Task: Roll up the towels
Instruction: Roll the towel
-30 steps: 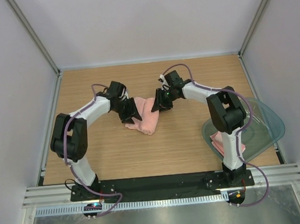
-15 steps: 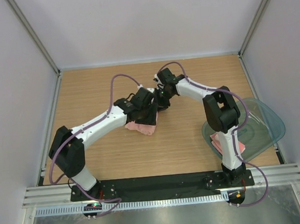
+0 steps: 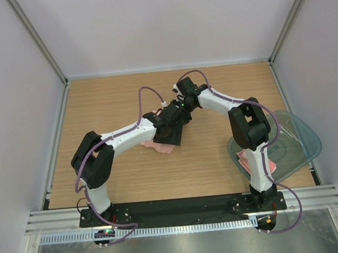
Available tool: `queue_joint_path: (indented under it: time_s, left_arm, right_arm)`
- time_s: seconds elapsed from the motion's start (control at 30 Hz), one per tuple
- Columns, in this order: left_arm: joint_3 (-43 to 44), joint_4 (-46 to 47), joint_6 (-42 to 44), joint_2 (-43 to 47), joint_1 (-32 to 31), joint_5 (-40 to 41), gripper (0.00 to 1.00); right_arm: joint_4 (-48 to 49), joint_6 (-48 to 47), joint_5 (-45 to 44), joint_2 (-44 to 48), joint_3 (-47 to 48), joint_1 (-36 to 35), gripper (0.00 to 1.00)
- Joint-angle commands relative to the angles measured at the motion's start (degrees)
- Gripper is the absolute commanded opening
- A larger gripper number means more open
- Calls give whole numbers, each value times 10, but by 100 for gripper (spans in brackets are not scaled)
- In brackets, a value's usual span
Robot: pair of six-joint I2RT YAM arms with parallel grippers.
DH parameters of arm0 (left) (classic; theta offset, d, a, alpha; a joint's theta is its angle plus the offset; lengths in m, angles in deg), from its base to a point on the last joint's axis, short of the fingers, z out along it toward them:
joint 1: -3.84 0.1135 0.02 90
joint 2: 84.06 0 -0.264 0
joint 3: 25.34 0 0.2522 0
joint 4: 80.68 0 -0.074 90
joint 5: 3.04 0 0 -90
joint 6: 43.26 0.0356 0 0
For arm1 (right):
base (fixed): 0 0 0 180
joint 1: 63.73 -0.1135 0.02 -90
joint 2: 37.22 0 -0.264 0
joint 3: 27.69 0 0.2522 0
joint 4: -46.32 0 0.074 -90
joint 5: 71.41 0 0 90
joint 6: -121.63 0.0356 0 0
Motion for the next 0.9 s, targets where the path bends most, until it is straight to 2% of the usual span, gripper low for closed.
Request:
queue_joint_path:
  time_s: [0.0, 0.03, 0.13, 0.4, 0.57, 0.6, 0.63, 0.7, 0.73, 0.83, 0.87]
  left_arm:
    - [-6, 5, -4, -25, 5, 66, 70]
    - [-8, 5, -4, -27, 5, 73, 76]
    - [-14, 1, -1, -35, 5, 87, 80]
    - [-25, -8, -10, -93, 5, 110, 82]
    - [-12, -20, -14, -118, 7, 115, 78]
    - [-11, -21, -12, -120, 10, 107, 74]
    - [-12, -21, -10, -123, 10, 105, 65]
    - [-14, -12, 0, -126, 11, 96, 58]
    - [-14, -11, 3, -128, 12, 84, 49]
    - [-2, -15, 13, -144, 19, 57, 36]
    - [0, -17, 15, -147, 22, 52, 35]
  right_arm:
    - [-39, -23, -12, -3, 10, -5, 24]
    - [-39, -24, -13, -3, 10, -6, 24]
    - [-39, -25, -12, -4, 11, -6, 25]
    - [-38, -25, -11, -8, 14, -6, 26]
    - [-42, -29, -12, -6, 12, -6, 34]
    - [-42, -31, -12, -6, 12, -6, 36]
    - [-45, -31, -12, -6, 13, -5, 42]
    - [-48, -36, -11, -3, 12, -3, 48]
    - [-50, -35, -10, -2, 13, -2, 54]
    - [-55, -38, -10, 5, 13, 5, 59]
    - [-56, -39, -12, 9, 13, 8, 61]
